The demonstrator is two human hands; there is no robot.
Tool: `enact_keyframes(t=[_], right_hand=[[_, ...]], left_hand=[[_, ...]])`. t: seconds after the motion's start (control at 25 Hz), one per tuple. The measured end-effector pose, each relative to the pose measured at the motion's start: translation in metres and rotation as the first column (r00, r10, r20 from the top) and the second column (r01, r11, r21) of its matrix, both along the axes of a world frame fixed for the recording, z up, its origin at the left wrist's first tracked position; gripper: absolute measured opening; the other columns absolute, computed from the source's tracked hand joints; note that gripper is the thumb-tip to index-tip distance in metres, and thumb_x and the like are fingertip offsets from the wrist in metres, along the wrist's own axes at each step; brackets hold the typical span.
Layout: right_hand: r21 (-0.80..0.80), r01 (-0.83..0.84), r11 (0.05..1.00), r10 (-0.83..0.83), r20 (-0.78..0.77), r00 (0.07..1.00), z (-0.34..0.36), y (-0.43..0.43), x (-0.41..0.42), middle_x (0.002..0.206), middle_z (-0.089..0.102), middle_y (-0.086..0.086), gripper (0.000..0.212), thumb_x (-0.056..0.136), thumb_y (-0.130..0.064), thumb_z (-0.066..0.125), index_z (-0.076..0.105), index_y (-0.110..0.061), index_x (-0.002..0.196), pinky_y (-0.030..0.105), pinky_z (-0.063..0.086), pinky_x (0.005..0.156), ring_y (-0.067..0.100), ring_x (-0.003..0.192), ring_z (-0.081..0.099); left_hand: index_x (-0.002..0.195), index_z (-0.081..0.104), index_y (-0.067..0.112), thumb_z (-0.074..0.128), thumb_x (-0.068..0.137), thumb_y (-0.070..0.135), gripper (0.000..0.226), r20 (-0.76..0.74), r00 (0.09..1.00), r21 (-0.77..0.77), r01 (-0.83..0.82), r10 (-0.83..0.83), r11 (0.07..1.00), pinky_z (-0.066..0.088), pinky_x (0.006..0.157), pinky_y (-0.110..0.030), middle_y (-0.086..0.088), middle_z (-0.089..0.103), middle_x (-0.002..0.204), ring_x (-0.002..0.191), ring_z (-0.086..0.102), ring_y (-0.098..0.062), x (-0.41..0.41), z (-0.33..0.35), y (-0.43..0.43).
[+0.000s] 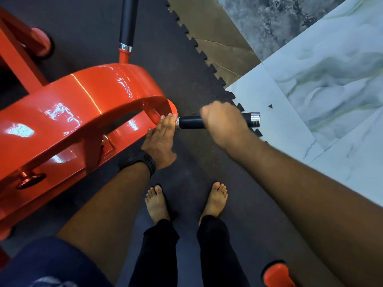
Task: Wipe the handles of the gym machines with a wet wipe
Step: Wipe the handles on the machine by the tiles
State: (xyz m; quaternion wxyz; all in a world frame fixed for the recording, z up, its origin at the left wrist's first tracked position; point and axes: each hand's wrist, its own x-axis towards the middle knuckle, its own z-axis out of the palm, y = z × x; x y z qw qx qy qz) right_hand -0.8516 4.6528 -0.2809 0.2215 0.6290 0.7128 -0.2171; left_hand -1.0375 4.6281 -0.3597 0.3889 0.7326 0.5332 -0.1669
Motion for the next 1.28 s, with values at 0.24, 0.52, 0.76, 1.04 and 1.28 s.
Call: enact_keyframes(t=[0.24, 0.52, 0.76, 1.04, 1.28], right_hand=[[0.264, -0.492, 0.830, 0.487, 0.088, 0.869, -0.033, -0.048, 0.029, 0.156, 0.033, 0.023, 0.069, 0.086, -0.001, 0.070, 0.038, -0.001, 0.148, 0.048, 0.048, 0.105, 0.039, 0.147, 0.027], [0.220, -0.334, 0.917, 0.329, 0.061, 0.942, -0.032, -0.032, -0.013, 0.154, 0.033, 0.019, 0.058, 0.096, -0.007, 0.055, 0.034, -0.005, 0.149, 0.041, 0.045, 0.105, 0.032, 0.142, 0.035], [0.204, -0.281, 0.938, 0.264, 0.108, 0.959, -0.041, -0.022, -0.026, 0.142, 0.046, 0.023, 0.054, 0.098, -0.011, 0.052, 0.033, 0.001, 0.148, 0.043, 0.052, 0.098, 0.035, 0.128, 0.049], [0.140, -0.039, 0.989, 0.020, 0.132, 0.991, -0.017, -0.025, -0.012, 0.133, 0.049, 0.020, 0.051, 0.093, -0.011, 0.062, 0.044, -0.002, 0.139, 0.041, 0.053, 0.090, 0.032, 0.124, 0.050], [0.166, 0.059, 0.984, -0.088, 0.169, 0.982, 0.005, -0.042, 0.018, 0.150, 0.033, 0.023, 0.069, 0.089, -0.011, 0.068, 0.032, -0.003, 0.148, 0.045, 0.047, 0.102, 0.035, 0.138, 0.036]], left_hand=[[0.157, -0.018, 0.021, 0.067, 0.084, 0.009, 0.112, -0.020, 1.000, -0.004, 0.023, -0.024, 1.000, 0.001, 0.124, -0.051, 0.006, -0.019, 0.166, 0.152, -0.017, -0.016, -0.002, -0.002, 0.003], [0.156, -0.020, 0.022, 0.066, 0.085, 0.012, 0.112, -0.036, 0.998, -0.023, 0.056, -0.056, 0.998, -0.001, 0.124, -0.049, 0.005, -0.021, 0.165, 0.152, -0.019, -0.015, -0.004, -0.002, 0.005], [0.156, -0.019, 0.022, 0.066, 0.085, 0.011, 0.111, -0.024, 0.998, -0.021, 0.060, -0.060, 0.998, 0.000, 0.124, -0.051, 0.006, -0.021, 0.165, 0.152, -0.019, -0.016, -0.005, -0.005, 0.004], [0.157, -0.017, 0.023, 0.066, 0.083, 0.007, 0.112, -0.007, 0.999, -0.006, 0.037, -0.037, 0.999, 0.001, 0.124, -0.052, 0.007, -0.018, 0.166, 0.153, -0.017, -0.016, -0.007, -0.006, 0.005], [0.158, -0.015, 0.021, 0.066, 0.084, 0.005, 0.111, -0.002, 0.999, -0.011, 0.038, -0.038, 0.999, 0.001, 0.124, -0.053, 0.006, -0.016, 0.166, 0.153, -0.016, -0.017, -0.006, -0.004, 0.006]])
